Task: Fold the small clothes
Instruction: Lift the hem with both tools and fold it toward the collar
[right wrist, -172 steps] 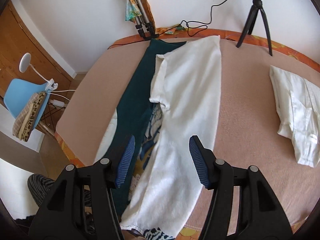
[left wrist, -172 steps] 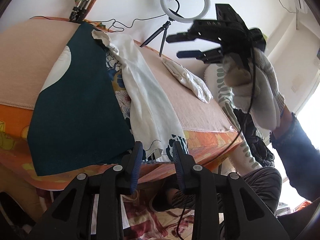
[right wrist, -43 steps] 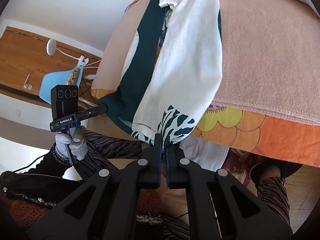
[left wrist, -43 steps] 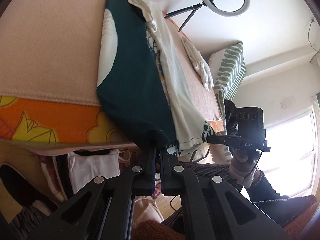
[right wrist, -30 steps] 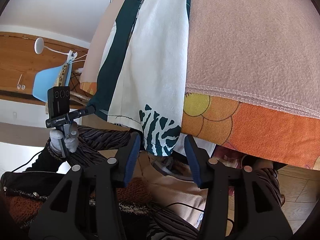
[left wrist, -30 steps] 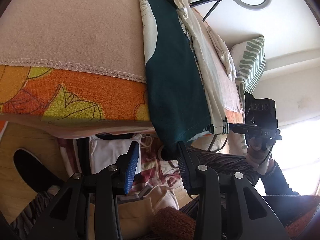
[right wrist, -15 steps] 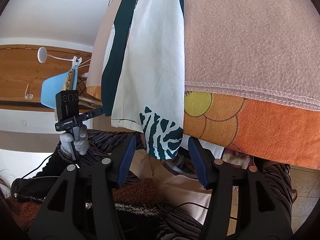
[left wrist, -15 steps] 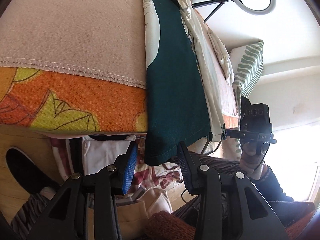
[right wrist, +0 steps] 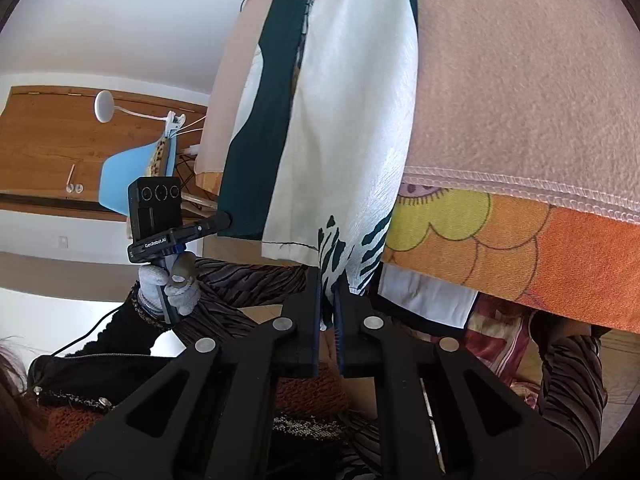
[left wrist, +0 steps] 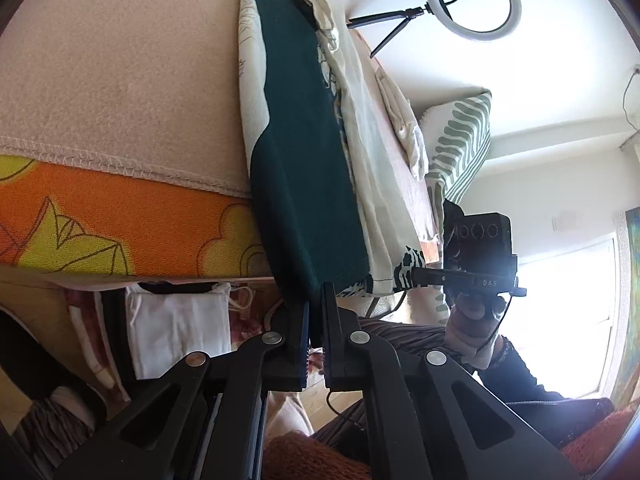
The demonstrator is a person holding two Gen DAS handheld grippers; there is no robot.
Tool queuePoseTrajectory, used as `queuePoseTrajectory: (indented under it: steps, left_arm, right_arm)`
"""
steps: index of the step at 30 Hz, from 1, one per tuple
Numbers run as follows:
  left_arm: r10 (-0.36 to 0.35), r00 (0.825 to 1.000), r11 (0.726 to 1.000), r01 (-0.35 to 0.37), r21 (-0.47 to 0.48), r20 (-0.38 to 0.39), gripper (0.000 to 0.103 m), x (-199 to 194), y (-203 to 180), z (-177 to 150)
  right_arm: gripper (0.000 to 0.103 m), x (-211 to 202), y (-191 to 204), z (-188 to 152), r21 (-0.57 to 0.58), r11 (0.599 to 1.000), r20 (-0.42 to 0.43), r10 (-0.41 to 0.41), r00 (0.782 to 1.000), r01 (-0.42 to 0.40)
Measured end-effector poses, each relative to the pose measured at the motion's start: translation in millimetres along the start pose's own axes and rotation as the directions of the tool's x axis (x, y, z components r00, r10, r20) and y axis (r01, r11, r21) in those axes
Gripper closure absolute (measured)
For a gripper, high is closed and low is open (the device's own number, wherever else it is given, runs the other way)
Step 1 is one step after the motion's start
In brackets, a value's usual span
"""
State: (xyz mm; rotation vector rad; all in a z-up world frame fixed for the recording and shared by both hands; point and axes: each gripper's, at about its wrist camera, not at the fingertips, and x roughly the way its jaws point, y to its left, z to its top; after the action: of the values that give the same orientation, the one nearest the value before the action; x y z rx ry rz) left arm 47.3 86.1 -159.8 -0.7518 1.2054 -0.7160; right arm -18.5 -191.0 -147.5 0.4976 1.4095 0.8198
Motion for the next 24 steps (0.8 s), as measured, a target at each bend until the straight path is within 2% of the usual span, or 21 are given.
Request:
queuePoseTrajectory:
  steps: [6,11,18,24]
  left_arm:
    - [-0.041,0.997,0.999,0.039,0.032,0.062,0.101,-10.1,-17.8,18.5]
    - [-0.058,0.992,0.997,0.051,0.061,0.114,0.101,-16.2,-28.4,46.2]
    - [-0.041,0.983,0.997,0.028,0.077,0.177,0.101,-19.5,-29.3,97.0]
    - [0.03,0.98,0.999,-0.038,0.037,0.195,0.101,-5.6,-9.5,137.9]
  right_arm:
    - [0.098,-14.2,10.1,17.3,-0.003,1.0,0.086,0.024,0.996,-0.024]
    - [0.098,-33.3,18.2,42.7,-0.022,1.0,0.165,0.018,0.986,-0.015]
    - [0.099,-42.2,20.5,92.8,-0.009,0.999,0.251,-0.03,0.968,0.033]
    - [0.099,-29.7,-4.8,139.0,0.071,0.996,0.281,-0.072,0.957,0.054]
